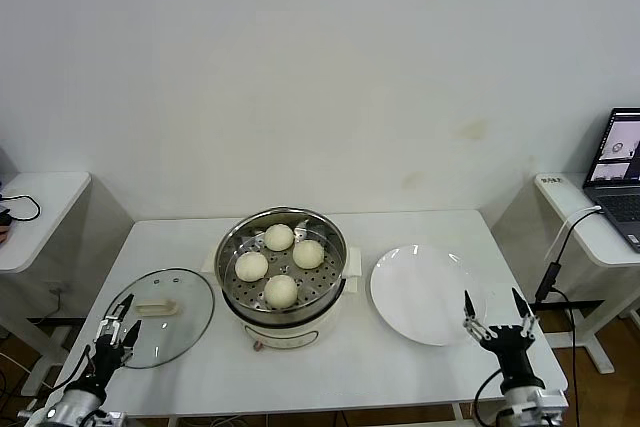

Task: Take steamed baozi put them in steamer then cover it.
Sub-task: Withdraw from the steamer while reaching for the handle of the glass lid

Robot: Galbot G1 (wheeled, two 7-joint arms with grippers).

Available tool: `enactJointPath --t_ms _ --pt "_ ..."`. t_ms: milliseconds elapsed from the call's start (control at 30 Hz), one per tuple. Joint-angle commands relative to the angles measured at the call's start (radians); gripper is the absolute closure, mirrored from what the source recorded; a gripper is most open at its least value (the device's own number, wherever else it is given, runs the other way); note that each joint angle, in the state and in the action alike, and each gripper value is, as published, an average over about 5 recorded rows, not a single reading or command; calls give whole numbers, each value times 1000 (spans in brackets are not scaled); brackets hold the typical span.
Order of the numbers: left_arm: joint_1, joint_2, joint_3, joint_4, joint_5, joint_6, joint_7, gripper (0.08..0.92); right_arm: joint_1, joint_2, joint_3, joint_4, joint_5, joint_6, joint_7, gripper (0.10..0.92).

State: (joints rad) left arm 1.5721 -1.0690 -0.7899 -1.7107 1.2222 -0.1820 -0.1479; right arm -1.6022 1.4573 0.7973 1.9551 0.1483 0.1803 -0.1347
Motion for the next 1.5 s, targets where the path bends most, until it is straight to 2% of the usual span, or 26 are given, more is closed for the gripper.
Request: enactJointPath --t_ms 33,967,1367,1500 --pt "-158 33 120 141 147 1 16 177 -50 29 40 7 -6 9 0 203" --pt "-345 62 186 330 94 6 15 177 -64 70 14 17 -26 10 1 202" --pt "-376 52 196 381 61 9 10 177 -68 73 10 14 -31 18 -1 203" --pt "-378 49 194 390 59 9 5 227 -67 73 7 12 -32 18 -1 202"
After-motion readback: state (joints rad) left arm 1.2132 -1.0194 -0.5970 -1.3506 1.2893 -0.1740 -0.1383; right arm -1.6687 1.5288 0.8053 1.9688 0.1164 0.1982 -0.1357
